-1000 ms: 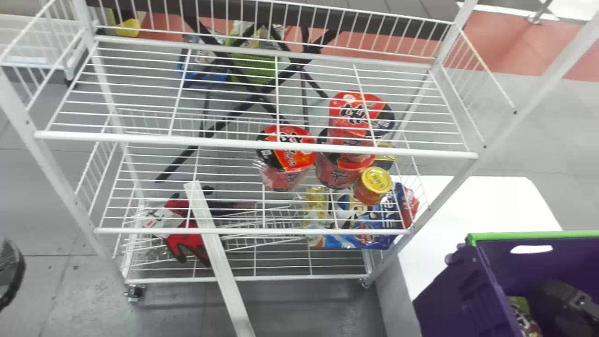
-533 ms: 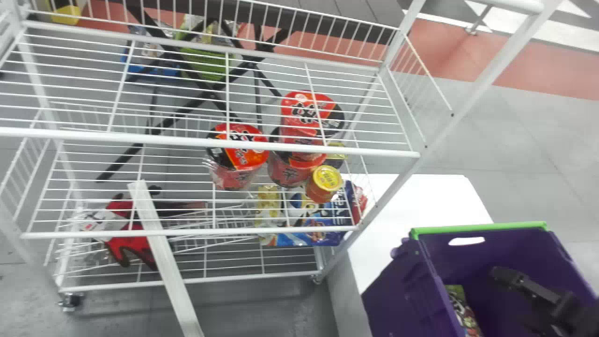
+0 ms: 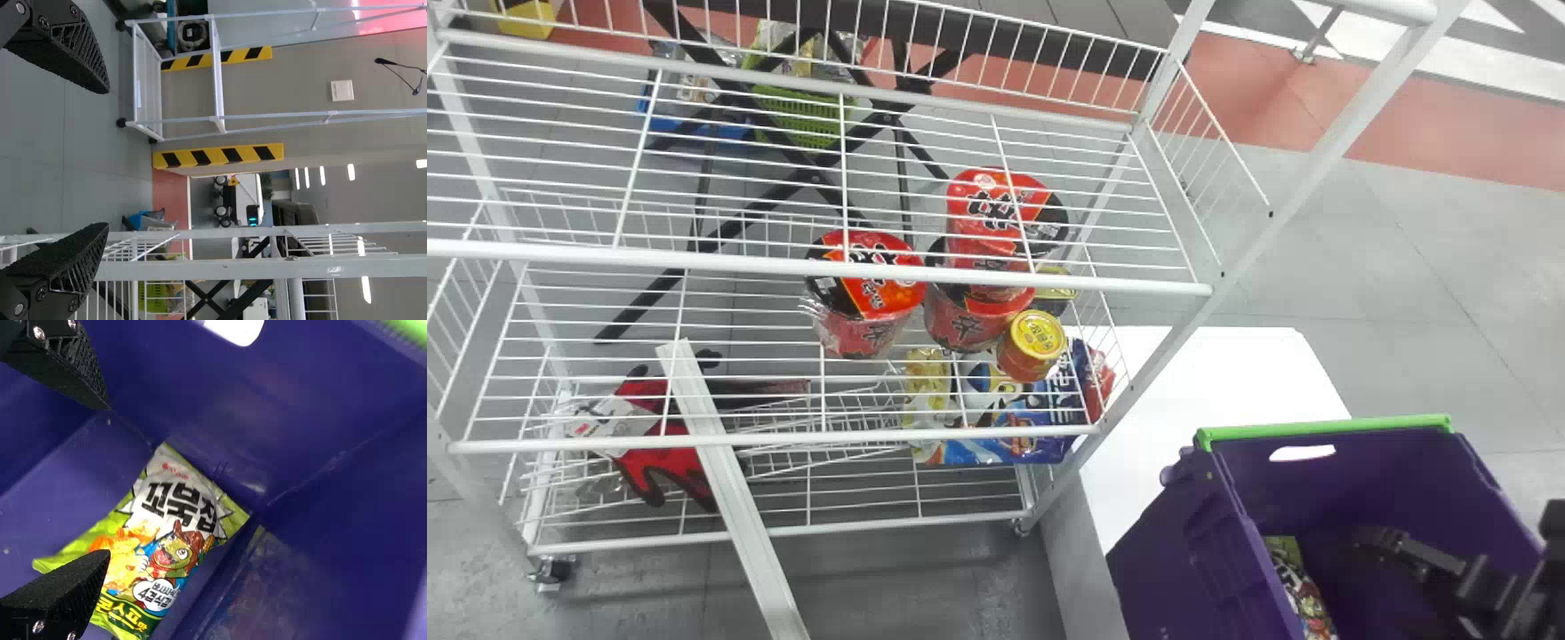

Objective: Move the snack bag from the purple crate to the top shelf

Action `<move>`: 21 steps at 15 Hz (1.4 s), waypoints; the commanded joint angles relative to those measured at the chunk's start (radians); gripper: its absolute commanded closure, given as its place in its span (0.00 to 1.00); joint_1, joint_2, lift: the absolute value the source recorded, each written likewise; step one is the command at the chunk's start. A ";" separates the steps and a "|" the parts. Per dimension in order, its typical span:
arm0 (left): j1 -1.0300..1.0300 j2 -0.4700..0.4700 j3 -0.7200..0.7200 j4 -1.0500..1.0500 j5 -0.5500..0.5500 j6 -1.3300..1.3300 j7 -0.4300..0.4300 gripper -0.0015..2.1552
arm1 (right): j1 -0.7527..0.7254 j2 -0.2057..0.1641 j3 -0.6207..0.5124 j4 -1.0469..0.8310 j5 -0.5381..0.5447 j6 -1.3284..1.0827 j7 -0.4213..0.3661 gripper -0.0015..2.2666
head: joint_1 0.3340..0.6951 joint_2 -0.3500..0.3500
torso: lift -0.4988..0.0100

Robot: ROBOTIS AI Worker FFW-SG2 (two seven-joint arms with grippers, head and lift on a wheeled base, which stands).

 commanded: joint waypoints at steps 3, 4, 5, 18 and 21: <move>-0.036 0.013 -0.023 0.037 0.001 0.000 -0.006 0.05 | -0.019 -0.018 0.014 0.142 0.078 -0.129 -0.001 0.01 | 1.00 0.00 | 0.09; -0.045 0.017 -0.031 0.048 0.001 0.000 -0.006 0.05 | -0.019 -0.026 0.017 0.183 0.093 -0.163 -0.004 0.01 | 1.00 0.00 | 0.09; -0.051 0.019 -0.035 0.054 0.001 0.000 -0.006 0.05 | -0.019 -0.026 0.039 0.210 0.103 -0.206 -0.004 0.01 | 1.00 0.00 | 0.09; -0.090 0.022 -0.081 0.108 0.002 -0.061 0.005 0.05 | -0.033 0.029 0.264 0.427 0.130 -0.611 -0.087 0.01 | 1.00 0.00 | 0.09; -0.099 0.022 -0.089 0.122 0.002 -0.095 0.011 0.05 | -0.065 0.029 0.335 0.470 0.189 -0.654 -0.131 0.01 | 1.00 0.00 | 0.09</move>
